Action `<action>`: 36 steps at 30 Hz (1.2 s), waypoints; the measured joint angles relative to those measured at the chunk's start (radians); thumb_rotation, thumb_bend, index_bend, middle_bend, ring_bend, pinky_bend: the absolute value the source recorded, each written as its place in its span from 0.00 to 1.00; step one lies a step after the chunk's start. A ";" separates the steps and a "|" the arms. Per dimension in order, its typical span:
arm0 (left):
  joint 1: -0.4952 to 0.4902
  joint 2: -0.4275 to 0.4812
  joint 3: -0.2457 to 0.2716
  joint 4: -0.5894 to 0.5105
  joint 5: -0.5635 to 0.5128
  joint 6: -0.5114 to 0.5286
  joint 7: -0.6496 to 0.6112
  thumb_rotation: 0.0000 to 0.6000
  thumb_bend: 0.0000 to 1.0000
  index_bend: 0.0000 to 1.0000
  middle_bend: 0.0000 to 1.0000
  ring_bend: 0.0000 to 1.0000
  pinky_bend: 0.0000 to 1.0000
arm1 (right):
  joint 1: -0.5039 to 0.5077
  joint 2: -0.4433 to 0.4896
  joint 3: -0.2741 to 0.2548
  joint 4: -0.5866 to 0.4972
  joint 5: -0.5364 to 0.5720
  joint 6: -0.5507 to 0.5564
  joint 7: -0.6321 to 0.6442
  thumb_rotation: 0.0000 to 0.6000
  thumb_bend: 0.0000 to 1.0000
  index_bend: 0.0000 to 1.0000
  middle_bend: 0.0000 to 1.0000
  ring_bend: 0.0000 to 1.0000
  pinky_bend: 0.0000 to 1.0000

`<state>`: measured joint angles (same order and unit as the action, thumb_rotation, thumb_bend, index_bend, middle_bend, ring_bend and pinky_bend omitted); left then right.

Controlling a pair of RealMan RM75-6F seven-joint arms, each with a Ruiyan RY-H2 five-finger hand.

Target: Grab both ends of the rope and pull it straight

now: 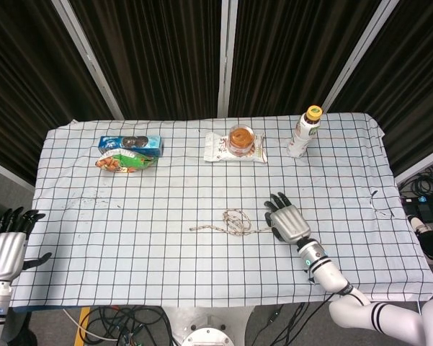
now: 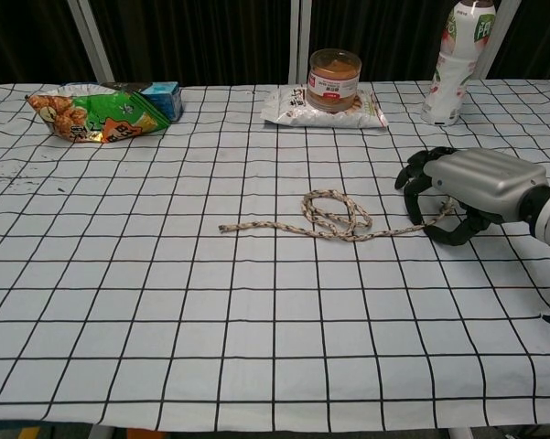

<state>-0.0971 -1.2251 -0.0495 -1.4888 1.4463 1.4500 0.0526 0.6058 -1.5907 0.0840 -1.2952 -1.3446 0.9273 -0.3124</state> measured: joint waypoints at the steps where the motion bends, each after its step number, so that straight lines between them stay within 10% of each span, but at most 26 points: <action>1: 0.000 0.000 0.000 0.001 0.001 0.000 -0.001 1.00 0.05 0.20 0.15 0.06 0.04 | 0.000 0.000 0.000 0.000 0.000 0.001 0.000 1.00 0.37 0.55 0.18 0.00 0.00; 13: -0.062 -0.002 -0.009 0.008 0.069 -0.030 -0.069 1.00 0.06 0.23 0.16 0.06 0.04 | 0.004 0.007 0.009 -0.025 0.010 0.022 -0.015 1.00 0.42 0.61 0.20 0.00 0.00; 23: -0.299 -0.025 -0.050 -0.037 0.208 -0.201 -0.227 1.00 0.08 0.35 0.22 0.12 0.04 | 0.025 0.046 0.052 -0.122 0.071 0.012 -0.042 1.00 0.45 0.63 0.20 0.00 0.00; 36: -0.568 -0.255 -0.132 -0.042 0.024 -0.547 -0.151 1.00 0.15 0.44 0.22 0.12 0.04 | 0.029 0.081 0.074 -0.210 0.137 0.030 -0.049 1.00 0.47 0.65 0.21 0.00 0.00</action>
<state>-0.6650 -1.4805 -0.1814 -1.5304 1.4699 0.9031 -0.0985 0.6348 -1.5096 0.1580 -1.5053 -1.2077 0.9577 -0.3610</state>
